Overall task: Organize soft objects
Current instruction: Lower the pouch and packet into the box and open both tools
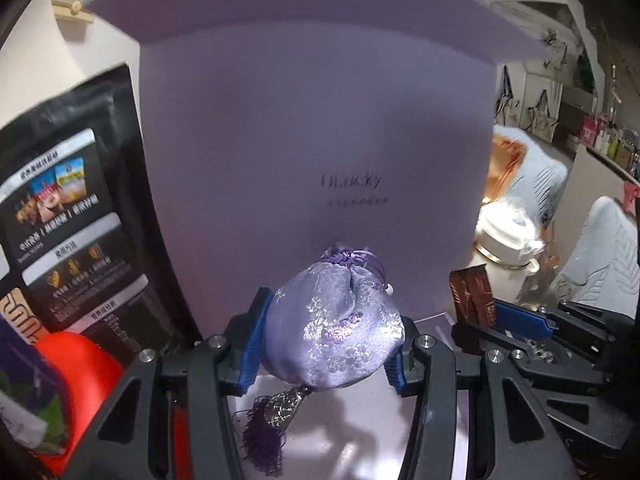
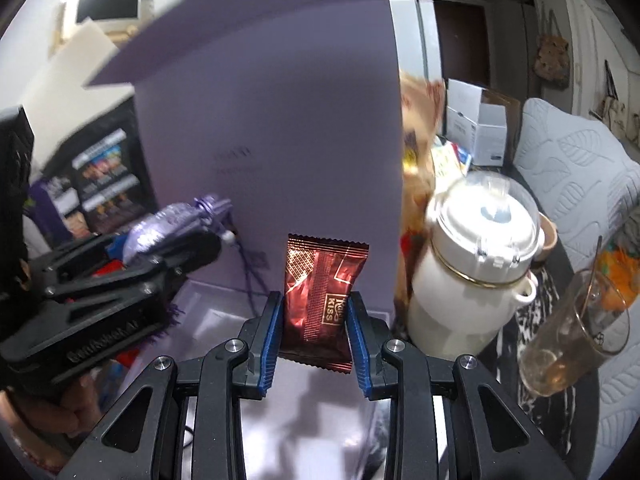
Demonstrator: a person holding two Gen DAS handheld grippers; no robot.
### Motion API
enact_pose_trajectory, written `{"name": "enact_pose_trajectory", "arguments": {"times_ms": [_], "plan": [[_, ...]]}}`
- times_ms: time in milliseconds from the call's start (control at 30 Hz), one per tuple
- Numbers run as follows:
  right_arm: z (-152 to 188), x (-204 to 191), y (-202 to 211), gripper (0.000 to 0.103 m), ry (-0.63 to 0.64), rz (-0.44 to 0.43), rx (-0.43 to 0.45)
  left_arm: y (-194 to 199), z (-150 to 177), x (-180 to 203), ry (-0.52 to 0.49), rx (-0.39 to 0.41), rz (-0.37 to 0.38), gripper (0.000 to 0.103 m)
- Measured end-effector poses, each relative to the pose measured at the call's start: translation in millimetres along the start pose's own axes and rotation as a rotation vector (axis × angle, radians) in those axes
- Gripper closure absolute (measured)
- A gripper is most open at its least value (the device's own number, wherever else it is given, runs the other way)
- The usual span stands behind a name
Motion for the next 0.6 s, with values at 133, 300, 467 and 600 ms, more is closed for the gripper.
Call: {"name": "enact_pose_trajectory", "arguments": {"times_ms": [133,300,467,600], "plan": [[8.2,5.8,-13.8,0.072,-0.018,0.006,-0.056,-11.7,4.0,-1.2,-0.002,-0.032,-0.005,0.054],[14.0,14.9,-19.8,0.072,-0.046,0.016,-0.085,-22.2,8.4,-6.2,0.017,-0.075,-0.021,0.054],[13.6,17.1,-22.3,0.071,-0.049,0.011,-0.092,-35.3,5.2,-2.3,0.02,-0.115,-0.04,0.054],[12.5,17.6,-24.2,0.071,-0.052,0.001,-0.093,-46.0,5.2,-4.9,0.04,-0.166,-0.053,0.054]]}}
Point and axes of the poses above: each gripper's, at about its wrist camera, not at the fingertips, and y roughly against the way its jaws point, x to its right, z to its underside, the point moved 5 cm from there along -y, roughly the way its jaws point, and after that the axes turned 1 degree about y, right-handed, at the moved point
